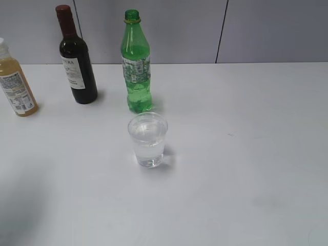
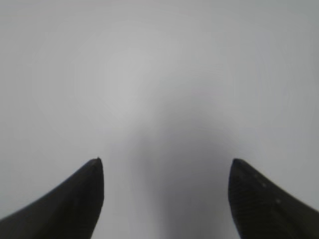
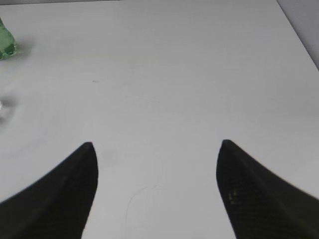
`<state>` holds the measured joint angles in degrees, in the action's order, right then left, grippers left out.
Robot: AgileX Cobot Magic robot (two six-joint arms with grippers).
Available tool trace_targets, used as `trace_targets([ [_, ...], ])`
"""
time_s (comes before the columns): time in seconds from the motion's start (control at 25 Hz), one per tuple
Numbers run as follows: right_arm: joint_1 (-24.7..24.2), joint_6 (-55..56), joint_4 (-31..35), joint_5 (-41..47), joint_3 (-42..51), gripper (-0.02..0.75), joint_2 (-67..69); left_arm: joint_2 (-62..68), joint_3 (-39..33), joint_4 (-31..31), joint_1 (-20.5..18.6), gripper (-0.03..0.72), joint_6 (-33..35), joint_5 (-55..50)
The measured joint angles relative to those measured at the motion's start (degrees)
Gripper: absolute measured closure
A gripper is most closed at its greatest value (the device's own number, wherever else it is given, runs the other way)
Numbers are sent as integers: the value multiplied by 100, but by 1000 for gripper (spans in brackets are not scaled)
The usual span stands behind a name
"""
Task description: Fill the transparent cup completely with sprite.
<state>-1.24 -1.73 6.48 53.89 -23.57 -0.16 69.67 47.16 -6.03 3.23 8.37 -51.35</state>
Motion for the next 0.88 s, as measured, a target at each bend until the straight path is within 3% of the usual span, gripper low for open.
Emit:
trace_targets([
  [0.16,0,0,0,0,0,174,0,-535,-32,-97,-283,98,66,-288],
  [0.64,0,0,0,0,0,174,0,-3374,-1564,-145,-300,98,81,-479],
  [0.88,0,0,0,0,0,174,0,-4358,-1806,-153,-300,98,70,-506],
])
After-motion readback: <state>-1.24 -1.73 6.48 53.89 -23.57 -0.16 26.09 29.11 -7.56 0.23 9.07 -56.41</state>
